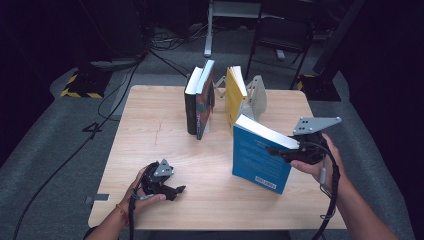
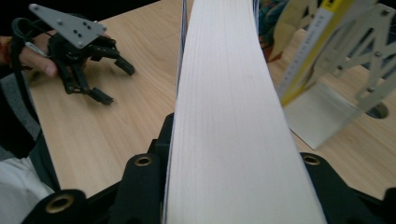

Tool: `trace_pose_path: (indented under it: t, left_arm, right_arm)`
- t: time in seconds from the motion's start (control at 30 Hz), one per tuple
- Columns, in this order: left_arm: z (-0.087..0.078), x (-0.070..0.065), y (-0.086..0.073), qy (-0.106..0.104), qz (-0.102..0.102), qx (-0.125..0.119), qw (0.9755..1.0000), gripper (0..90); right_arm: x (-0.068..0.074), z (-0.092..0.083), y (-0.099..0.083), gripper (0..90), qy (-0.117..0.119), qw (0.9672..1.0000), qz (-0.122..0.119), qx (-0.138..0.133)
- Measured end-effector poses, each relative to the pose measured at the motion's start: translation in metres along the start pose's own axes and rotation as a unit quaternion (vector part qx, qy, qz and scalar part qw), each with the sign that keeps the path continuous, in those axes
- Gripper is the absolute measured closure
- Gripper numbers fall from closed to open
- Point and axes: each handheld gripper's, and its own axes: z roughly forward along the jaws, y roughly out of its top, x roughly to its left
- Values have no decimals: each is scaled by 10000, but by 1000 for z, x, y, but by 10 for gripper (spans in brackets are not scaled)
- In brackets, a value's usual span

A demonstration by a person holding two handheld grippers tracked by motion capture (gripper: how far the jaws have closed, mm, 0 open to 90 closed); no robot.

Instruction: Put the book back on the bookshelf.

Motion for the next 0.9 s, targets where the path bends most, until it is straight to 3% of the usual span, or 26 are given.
trace_pose_path:
  t: [0.17, 0.53, 0.9]
  left_arm:
    - [0, 0, 0, 8, -12, 2, 10000, 149]
    - [2, 0, 2, 66, -63, 5, 10000, 141]
    - [3, 0, 3, 86, -83, 3, 9999, 141]
  right_arm:
    - [-14, -12, -7, 613, -364, 9992, 192, -12]
    - [-36, -29, -15, 613, -795, 9953, 556, -79]
    - [-54, -21, -1, 613, -1119, 9902, 823, -163]
